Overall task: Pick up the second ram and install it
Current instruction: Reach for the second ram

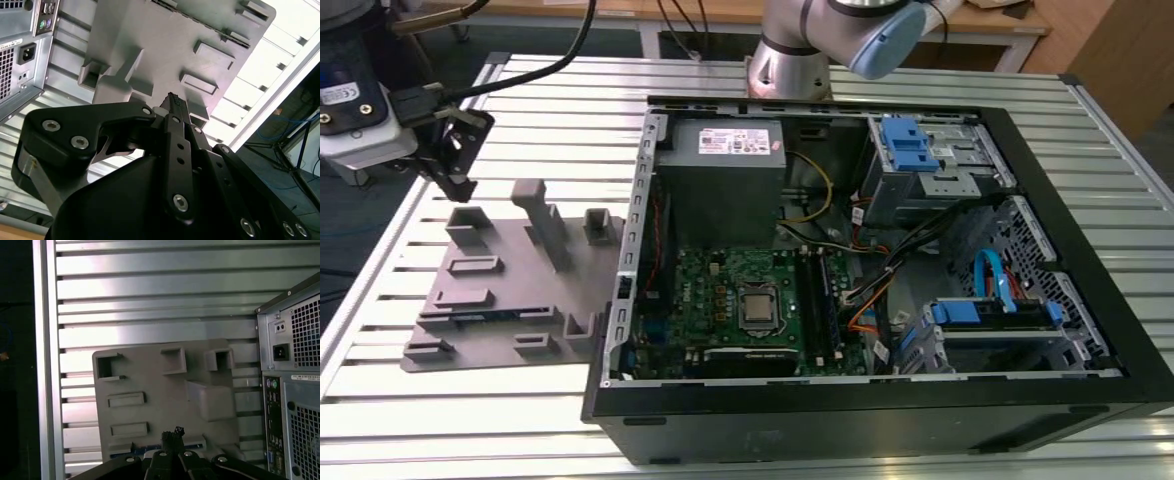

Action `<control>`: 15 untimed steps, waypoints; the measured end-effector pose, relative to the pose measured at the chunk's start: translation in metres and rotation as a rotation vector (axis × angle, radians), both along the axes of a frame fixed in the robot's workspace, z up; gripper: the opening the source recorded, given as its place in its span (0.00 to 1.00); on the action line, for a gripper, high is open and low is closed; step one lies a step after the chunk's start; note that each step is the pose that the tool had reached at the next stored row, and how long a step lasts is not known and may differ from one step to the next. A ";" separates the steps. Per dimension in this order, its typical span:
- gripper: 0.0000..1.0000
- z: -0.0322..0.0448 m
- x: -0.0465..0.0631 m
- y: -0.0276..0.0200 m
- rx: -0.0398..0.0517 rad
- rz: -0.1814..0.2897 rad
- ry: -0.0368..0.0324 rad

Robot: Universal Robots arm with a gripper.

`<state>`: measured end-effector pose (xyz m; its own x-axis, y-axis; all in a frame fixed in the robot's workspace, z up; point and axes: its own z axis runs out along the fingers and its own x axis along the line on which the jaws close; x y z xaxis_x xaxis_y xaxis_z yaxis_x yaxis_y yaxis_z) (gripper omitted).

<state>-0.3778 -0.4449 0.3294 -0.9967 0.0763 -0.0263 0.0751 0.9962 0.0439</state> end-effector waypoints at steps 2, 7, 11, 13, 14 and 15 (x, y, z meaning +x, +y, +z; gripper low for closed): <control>0.07 -0.0023 -0.001 -0.0002 0.0001 0.000 -0.0001; 0.07 -0.0083 -0.003 -0.0007 0.0001 0.000 -0.0001; 0.07 -0.0132 -0.005 -0.0011 0.0001 0.000 -0.0001; 0.07 -0.0159 -0.006 -0.0015 0.0001 0.000 -0.0001; 0.07 -0.0175 -0.006 -0.0017 0.0001 0.000 -0.0001; 0.07 -0.0189 -0.006 -0.0020 0.0001 0.000 0.0000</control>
<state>-0.3842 -0.4469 0.3105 -0.9967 0.0762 -0.0263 0.0750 0.9962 0.0440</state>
